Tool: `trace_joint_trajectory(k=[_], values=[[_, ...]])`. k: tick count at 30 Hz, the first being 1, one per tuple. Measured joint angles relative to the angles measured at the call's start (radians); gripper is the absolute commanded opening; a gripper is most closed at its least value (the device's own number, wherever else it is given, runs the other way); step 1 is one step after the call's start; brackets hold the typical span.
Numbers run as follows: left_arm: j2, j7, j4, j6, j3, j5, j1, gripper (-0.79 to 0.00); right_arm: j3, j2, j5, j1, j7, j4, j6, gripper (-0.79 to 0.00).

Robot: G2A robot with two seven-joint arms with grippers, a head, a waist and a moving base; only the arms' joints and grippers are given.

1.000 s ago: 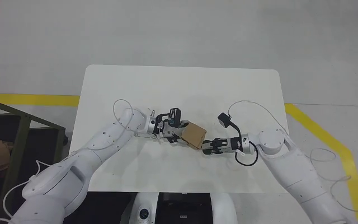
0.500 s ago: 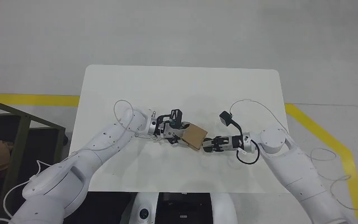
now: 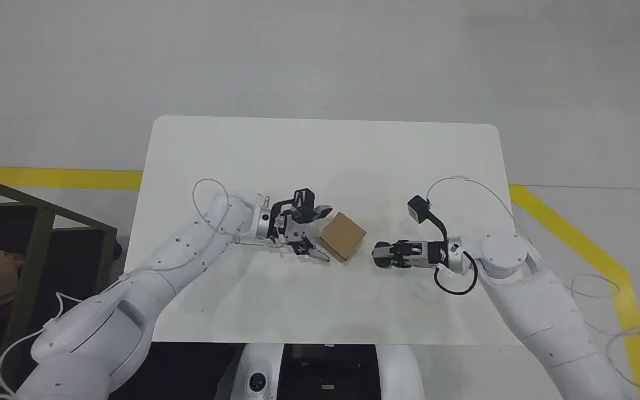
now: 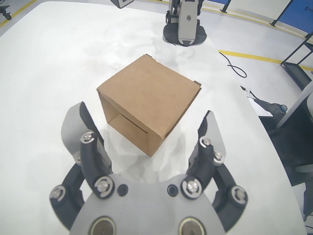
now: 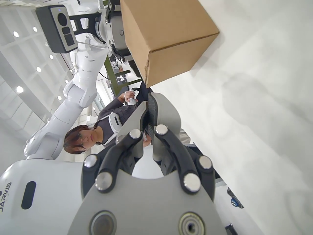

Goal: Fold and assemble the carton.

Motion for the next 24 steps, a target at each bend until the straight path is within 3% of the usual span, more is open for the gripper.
trace_joint_trajectory(k=[11, 21, 23, 24], values=[[0.057, 0.128, -0.052, 0.002, -0.087, -0.074, 0.035, 0.0, 0.039, 0.008, -0.004, -0.002, -0.012, -0.016, -0.026, -0.785], [0.075, -0.06, -0.067, 0.03, -0.197, -0.267, 0.061, 0.0, 0.035, 0.0, -0.096, 0.096, -0.06, 0.069, -0.214, -0.785], [0.076, -0.113, -0.064, 0.023, -0.213, -0.318, 0.064, 0.0, 0.045, -0.001, -0.113, 0.111, -0.092, 0.093, -0.252, -0.723], [0.078, -0.162, -0.059, 0.008, -0.22, -0.354, 0.064, 0.0, 0.054, 0.0, -0.122, 0.118, -0.113, 0.106, -0.276, -0.65]])
